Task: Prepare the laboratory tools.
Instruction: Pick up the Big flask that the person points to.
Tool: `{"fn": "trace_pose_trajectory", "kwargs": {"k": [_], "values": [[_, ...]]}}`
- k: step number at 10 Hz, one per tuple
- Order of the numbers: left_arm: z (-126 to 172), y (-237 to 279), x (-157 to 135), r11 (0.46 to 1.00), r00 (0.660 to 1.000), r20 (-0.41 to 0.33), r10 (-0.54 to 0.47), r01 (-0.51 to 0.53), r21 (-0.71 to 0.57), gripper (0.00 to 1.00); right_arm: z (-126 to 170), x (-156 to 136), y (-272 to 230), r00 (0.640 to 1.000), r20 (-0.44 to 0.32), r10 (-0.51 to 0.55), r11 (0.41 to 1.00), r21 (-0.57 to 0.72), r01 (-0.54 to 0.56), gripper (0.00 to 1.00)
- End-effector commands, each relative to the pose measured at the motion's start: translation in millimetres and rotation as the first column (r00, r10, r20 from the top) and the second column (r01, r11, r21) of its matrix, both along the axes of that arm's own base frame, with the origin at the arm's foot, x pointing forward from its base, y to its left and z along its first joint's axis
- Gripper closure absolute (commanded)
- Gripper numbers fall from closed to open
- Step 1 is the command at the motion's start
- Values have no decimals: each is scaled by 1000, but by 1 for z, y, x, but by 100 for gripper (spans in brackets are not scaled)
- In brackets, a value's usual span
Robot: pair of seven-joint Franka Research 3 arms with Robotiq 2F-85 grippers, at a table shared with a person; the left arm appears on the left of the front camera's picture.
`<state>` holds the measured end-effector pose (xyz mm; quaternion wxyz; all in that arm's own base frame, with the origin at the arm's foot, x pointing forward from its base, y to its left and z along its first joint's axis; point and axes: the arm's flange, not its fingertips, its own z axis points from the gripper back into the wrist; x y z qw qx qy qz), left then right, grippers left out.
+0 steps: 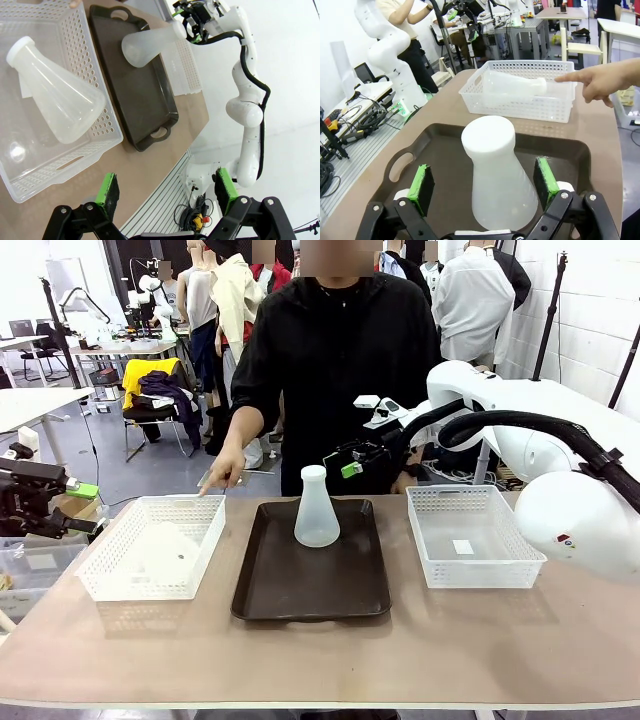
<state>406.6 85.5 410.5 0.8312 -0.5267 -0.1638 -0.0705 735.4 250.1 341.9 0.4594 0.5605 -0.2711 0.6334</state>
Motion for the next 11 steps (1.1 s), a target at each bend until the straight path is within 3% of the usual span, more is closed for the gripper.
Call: {"fn": "trace_pose_trajectory", "kwargs": {"k": [1, 11], "values": [[2, 1, 0, 1000, 1000, 5, 2, -2, -4, 0, 0, 0, 1, 1000, 6, 3, 1000, 3, -3, 0], [2, 1, 0, 1000, 1000, 5, 2, -2, -4, 0, 0, 0, 1, 1000, 6, 3, 1000, 3, -3, 0]]}}
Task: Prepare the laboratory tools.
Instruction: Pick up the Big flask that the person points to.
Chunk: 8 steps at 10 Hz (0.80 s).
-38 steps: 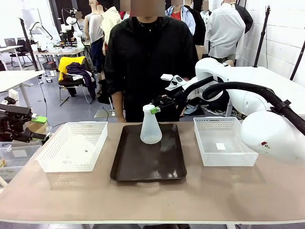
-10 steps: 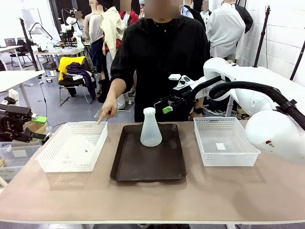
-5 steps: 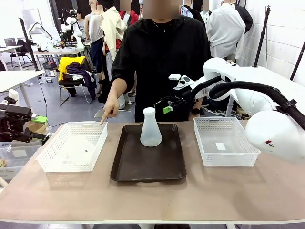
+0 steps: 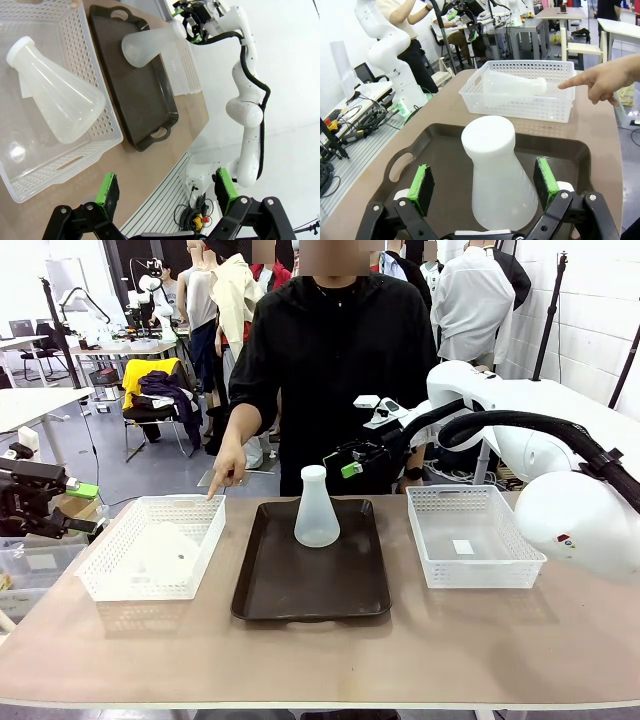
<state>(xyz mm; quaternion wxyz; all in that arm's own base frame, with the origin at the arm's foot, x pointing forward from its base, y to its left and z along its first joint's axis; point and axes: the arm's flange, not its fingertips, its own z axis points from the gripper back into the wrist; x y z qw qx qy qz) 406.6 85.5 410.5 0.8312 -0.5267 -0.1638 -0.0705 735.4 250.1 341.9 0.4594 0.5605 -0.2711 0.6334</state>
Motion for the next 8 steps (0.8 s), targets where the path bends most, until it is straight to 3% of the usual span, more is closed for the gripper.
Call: {"fn": "trace_pose_trajectory", "kwargs": {"k": [1, 8], "values": [[2, 1, 0, 1000, 1000, 5, 2, -2, -4, 0, 0, 0, 0, 1000, 0, 0, 1000, 0, 0, 0], [2, 1, 0, 1000, 1000, 5, 2, -2, -4, 0, 22, -17, -98, 977, 25, -213, 977, 38, 212, 0]]}}
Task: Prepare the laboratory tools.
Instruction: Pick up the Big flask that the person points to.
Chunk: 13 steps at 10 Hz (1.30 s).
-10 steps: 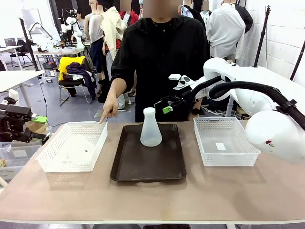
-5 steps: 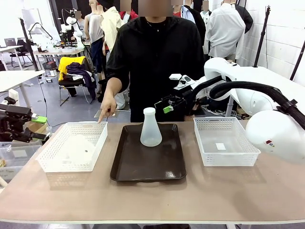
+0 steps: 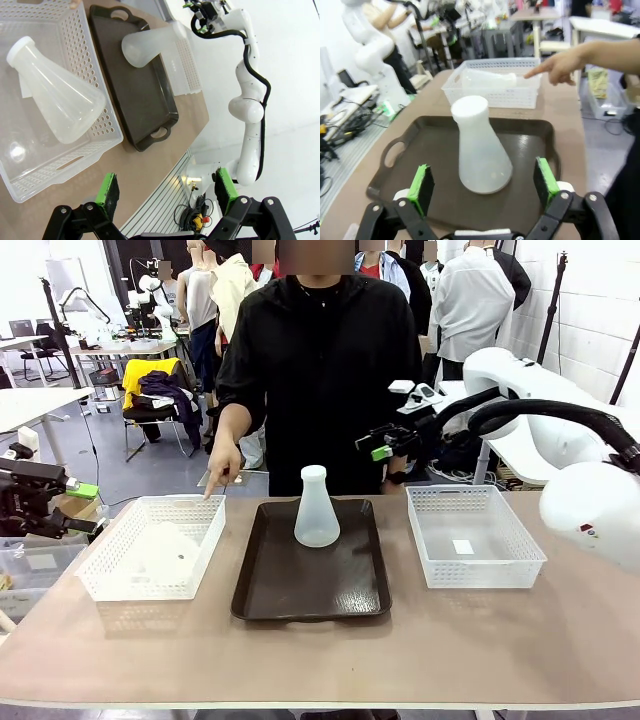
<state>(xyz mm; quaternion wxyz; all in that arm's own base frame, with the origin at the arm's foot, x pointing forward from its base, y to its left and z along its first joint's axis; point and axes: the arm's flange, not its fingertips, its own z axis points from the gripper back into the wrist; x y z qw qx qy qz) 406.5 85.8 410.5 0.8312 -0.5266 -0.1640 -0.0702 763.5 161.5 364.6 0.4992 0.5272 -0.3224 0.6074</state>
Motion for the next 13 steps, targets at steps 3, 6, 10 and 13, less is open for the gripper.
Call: {"fn": "trace_pose_trajectory", "kwargs": {"k": [3, 6, 10, 13], "values": [[10, -8, 6, 999, 999, 32, 38, -38, 8, 0, 6, -60, -44, 983, -4, -181, 978, 109, 181, 0], [30, -40, 28, 976, 990, 65, 123, -133, 173, 0, 6, 18, -51, 990, -5, -142, 988, 64, 142, 0], [43, -84, 69, 804, 944, -22, 328, -267, 531, 0, 6, 18, -51, 990, -5, -142, 988, 64, 142, 0], [37, -100, 103, 745, 884, -126, 450, -294, 599, 0, 6, 18, -51, 990, -5, -142, 988, 64, 142, 0]]}}
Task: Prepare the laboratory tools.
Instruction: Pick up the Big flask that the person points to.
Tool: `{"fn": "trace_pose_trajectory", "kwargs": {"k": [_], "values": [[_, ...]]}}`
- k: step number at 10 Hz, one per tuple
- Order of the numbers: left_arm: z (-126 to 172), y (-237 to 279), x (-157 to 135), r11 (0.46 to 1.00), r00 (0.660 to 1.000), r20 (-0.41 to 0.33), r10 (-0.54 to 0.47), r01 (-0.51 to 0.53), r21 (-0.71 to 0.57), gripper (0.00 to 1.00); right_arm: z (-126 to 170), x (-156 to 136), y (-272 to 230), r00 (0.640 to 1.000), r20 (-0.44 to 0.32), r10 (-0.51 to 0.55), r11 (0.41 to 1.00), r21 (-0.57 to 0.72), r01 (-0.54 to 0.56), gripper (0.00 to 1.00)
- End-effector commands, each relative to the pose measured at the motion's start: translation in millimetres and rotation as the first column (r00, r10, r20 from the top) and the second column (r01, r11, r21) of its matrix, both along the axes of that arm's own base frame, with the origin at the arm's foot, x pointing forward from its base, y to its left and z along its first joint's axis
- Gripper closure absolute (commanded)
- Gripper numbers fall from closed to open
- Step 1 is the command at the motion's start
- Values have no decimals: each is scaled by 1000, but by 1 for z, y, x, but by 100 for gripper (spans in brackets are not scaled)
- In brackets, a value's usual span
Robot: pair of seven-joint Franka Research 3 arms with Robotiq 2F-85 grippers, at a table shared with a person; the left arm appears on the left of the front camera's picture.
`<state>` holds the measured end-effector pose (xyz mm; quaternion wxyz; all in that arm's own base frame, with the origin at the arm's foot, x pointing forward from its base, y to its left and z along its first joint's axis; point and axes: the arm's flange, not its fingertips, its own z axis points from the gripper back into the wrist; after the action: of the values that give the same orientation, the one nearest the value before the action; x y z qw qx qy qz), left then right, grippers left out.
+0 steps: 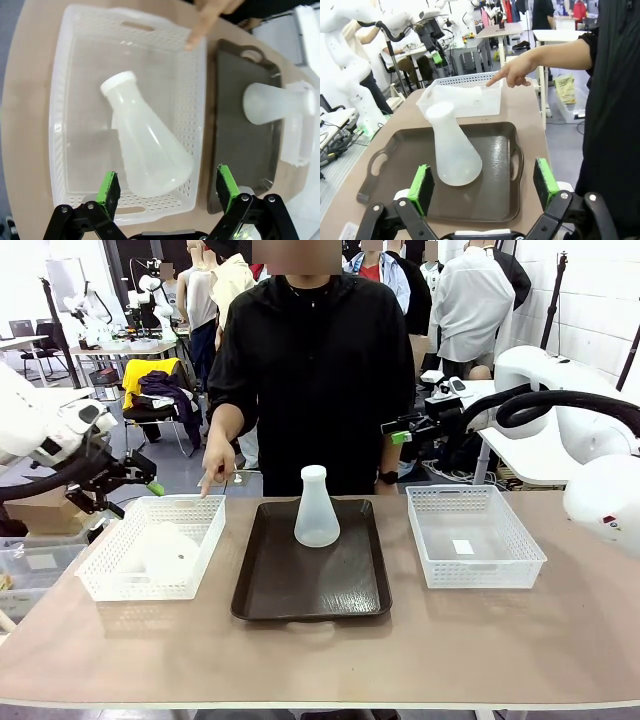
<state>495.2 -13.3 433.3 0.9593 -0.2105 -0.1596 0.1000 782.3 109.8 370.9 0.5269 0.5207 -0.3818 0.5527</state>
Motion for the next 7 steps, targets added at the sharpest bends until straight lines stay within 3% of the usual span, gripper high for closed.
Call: {"fn": "trace_pose_trajectory", "kwargs": {"k": [1, 3, 4, 5, 7], "values": [[13, -6, 22, 998, 990, -129, 52, -57, -36, 0, 0, -1, 1, 1000, 8, 13, 1000, -8, -13, 0], [13, -9, 34, 995, 985, -158, 73, -83, -61, 0, 0, -1, 1, 1000, 8, 13, 1000, -8, -13, 0], [14, 4, 33, 982, 979, -104, 176, -182, -51, 0, 0, -1, 1, 1000, 8, 13, 1000, -8, -13, 0], [2, -9, 24, 997, 988, -141, 61, -67, -40, 0, 0, -1, 1, 1000, 8, 13, 1000, -8, -13, 0], [2, -9, 24, 997, 988, -141, 61, -67, -40, 0, 0, -1, 1, 1000, 8, 13, 1000, -8, -13, 0]]}}
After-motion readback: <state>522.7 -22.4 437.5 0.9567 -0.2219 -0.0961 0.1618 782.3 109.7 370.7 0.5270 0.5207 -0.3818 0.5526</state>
